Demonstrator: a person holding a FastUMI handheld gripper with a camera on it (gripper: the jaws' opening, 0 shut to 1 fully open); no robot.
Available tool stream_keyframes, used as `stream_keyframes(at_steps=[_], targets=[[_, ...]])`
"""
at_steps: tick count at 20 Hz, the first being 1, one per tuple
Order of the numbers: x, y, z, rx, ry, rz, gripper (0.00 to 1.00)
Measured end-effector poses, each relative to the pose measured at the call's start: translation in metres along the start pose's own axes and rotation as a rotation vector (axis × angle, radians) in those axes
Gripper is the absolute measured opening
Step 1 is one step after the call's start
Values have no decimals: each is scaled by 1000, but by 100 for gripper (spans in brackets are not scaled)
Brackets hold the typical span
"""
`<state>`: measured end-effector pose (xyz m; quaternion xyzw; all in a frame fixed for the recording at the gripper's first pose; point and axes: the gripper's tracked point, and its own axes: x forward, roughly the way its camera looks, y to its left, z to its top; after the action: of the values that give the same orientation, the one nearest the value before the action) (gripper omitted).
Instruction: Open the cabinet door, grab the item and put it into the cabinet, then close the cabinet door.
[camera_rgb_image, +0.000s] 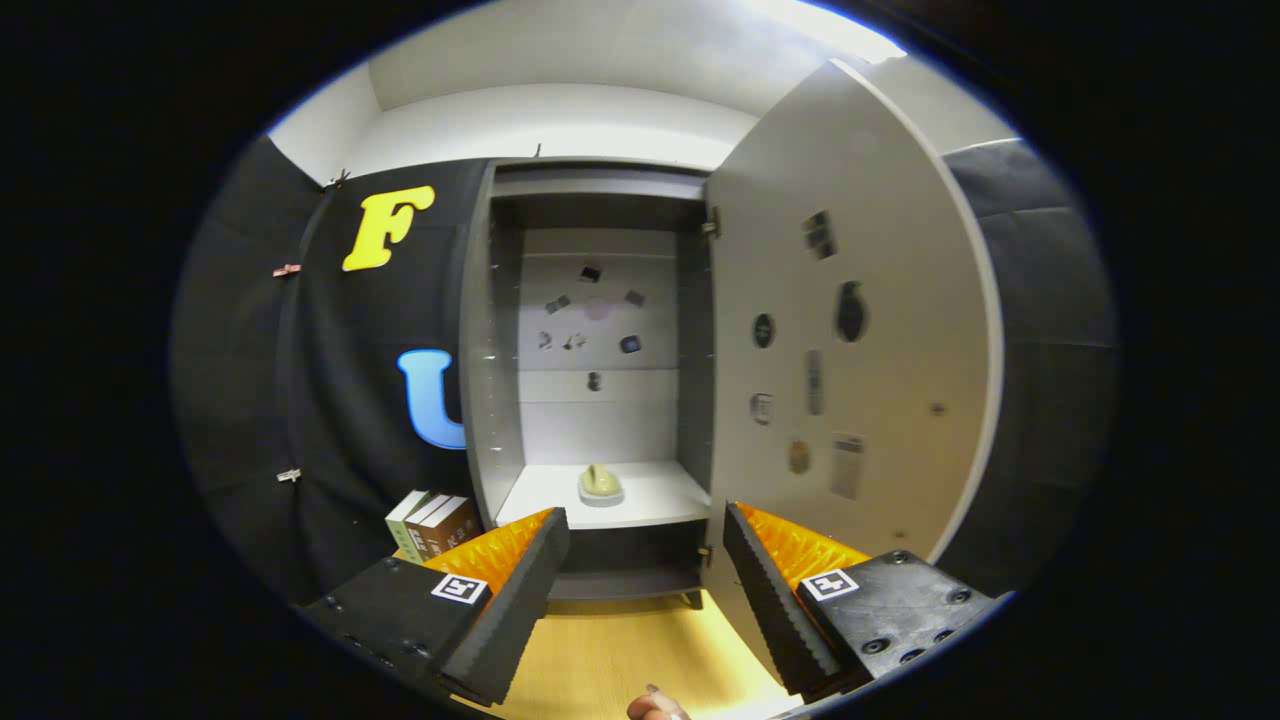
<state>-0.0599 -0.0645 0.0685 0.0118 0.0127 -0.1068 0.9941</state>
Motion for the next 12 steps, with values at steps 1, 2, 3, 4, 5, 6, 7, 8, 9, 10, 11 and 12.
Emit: stream_keyframes(at_steps=[1, 2, 3, 4, 5, 6, 7, 8, 9, 10, 11, 12], targets=[[-13, -19, 6, -5, -16, -50, 98], [-26, -38, 11, -12, -19, -95, 98], [-36, -54, 12, -21, -21, -136, 98], [-44, -69, 15, -30, -24, -165, 98], [-51, -83, 17, -36, -28, -183, 98], [-54, -97, 18, -39, -26, -195, 98], [-56, -109, 19, -41, -24, -200, 98], [-56, -122, 20, -44, -26, -202, 98], [-56, -135, 24, -50, -32, -199, 98], [-55, -147, 26, -60, -32, -190, 98], [-54, -160, 29, -72, -37, -176, 98], [-51, -170, 31, -81, -41, -166, 98]])
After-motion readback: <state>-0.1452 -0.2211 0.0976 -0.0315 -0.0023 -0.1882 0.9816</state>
